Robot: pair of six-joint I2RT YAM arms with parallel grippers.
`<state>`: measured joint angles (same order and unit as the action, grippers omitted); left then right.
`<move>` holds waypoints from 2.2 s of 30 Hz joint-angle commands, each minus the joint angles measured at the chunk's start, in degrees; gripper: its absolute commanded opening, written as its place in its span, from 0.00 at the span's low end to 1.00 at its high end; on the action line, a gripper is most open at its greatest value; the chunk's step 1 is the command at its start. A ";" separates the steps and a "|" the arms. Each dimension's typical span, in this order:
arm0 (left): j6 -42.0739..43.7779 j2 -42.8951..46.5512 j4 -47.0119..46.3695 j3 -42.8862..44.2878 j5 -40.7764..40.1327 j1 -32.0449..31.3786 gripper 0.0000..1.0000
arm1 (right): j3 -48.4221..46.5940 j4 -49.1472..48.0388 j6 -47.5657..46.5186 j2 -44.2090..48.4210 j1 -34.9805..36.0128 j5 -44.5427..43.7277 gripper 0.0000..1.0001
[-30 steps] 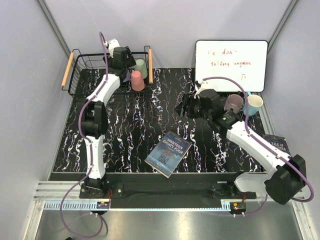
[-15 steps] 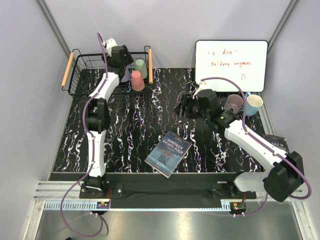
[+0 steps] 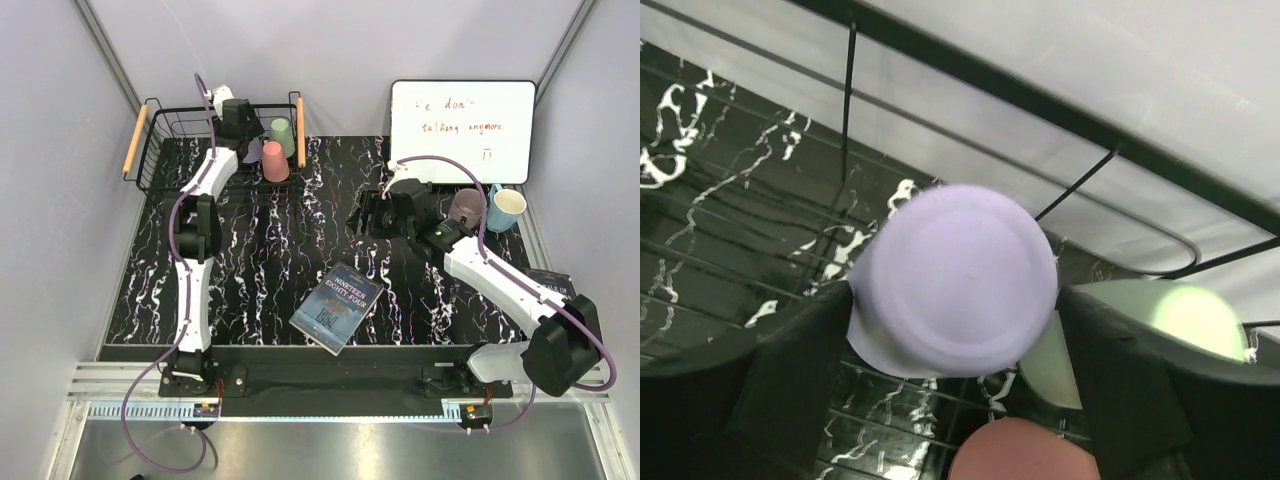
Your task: Unload the cups from the dish rack
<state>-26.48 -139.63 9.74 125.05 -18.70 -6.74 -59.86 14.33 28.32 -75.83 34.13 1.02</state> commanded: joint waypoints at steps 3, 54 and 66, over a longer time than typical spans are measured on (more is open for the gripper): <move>0.29 0.76 -3.93 1.86 2.00 0.41 0.53 | 0.18 -2.73 -0.37 -0.28 0.32 -0.66 0.70; -39.60 85.84 -48.90 -83.74 48.93 -3.62 0.00 | 11.51 -36.64 20.28 22.22 0.24 25.52 0.70; -44.71 87.60 -58.96 -94.55 49.90 -11.71 0.00 | 13.10 -41.75 22.84 21.61 0.32 26.93 0.70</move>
<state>-70.19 -53.60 -42.22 32.14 30.26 -15.57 -45.67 -23.05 50.04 -53.91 34.13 26.02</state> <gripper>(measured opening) 0.647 0.700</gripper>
